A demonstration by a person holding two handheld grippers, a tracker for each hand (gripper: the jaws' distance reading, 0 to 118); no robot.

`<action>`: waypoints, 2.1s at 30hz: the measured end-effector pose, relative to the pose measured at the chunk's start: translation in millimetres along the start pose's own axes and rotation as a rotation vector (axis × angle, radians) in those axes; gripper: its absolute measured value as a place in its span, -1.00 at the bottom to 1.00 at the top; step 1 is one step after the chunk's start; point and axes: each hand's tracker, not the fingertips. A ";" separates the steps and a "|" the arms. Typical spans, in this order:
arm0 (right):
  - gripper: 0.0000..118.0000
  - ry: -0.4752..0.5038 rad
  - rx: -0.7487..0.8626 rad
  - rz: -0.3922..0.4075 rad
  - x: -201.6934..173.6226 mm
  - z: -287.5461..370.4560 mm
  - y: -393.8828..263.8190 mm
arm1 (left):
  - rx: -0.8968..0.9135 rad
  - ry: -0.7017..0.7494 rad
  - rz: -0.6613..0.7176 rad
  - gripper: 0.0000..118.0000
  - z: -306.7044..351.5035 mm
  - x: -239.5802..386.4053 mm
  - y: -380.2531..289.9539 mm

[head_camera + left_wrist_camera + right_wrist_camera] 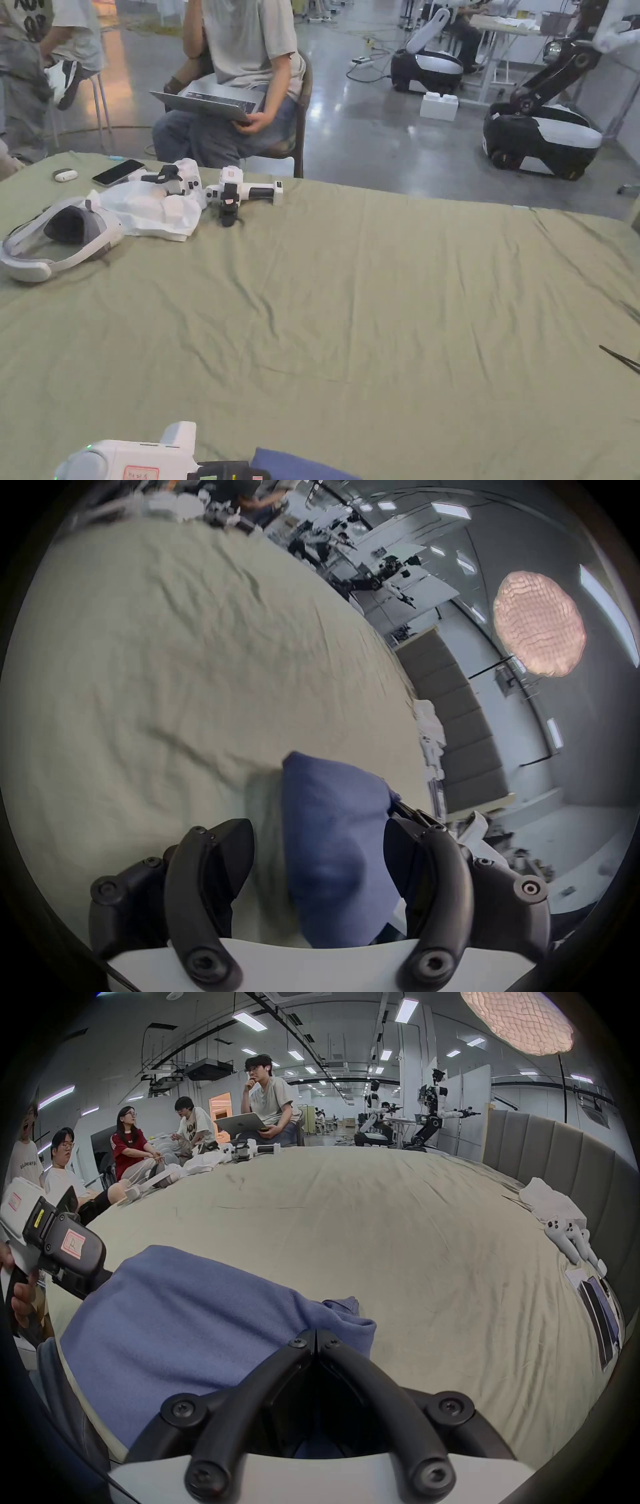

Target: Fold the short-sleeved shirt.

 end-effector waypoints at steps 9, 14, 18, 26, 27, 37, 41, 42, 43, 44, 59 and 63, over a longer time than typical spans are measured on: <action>-1.00 0.001 0.004 0.008 -0.1 0.3 -0.9 | -0.049 -0.188 0.155 0.18 -45.7 -14.5 -14.6; -1.00 0.003 0.004 0.015 -0.1 0.5 -1.2 | -0.006 -0.171 0.143 -0.43 -45.1 -22.5 -23.6; -1.00 -0.005 0.011 0.033 -4.2 1.8 -0.7 | 0.040 -0.162 0.105 -0.64 -35.5 -11.2 -32.9; -1.00 -0.030 0.117 0.029 7.9 21.5 45.9 | 0.086 -0.192 0.135 -0.68 18.1 -3.5 -19.7; -1.00 -0.030 0.133 0.021 13.5 24.3 57.5 | 0.092 -0.190 0.139 -0.68 31.4 -5.3 -14.4; -1.00 -0.144 0.318 0.022 61.9 53.3 155.5 | 0.186 -0.081 0.148 -0.68 195.6 -36.6 40.6; -1.00 -0.165 0.347 0.006 75.1 59.2 173.8 | 0.233 -0.013 0.164 -0.68 258.9 -52.5 62.3; -1.00 -0.171 0.351 0.004 76.6 60.2 176.1 | 0.249 0.012 0.165 -0.68 271.3 -57.0 66.5; -1.00 -0.175 0.354 0.004 77.9 60.4 178.0 | 0.259 0.035 0.167 -0.68 283.3 -63.0 70.9; -1.00 -0.177 0.355 0.003 79.2 60.8 179.7 | 0.257 0.045 0.172 -0.68 293.3 -66.3 74.4; -1.00 -0.182 0.304 0.009 80.1 51.5 168.7 | 0.152 0.587 0.158 0.18 313.6 -77.1 82.0; -1.00 -0.171 0.296 0.007 79.5 48.6 166.9 | 0.173 0.736 0.140 0.33 322.5 -72.2 75.2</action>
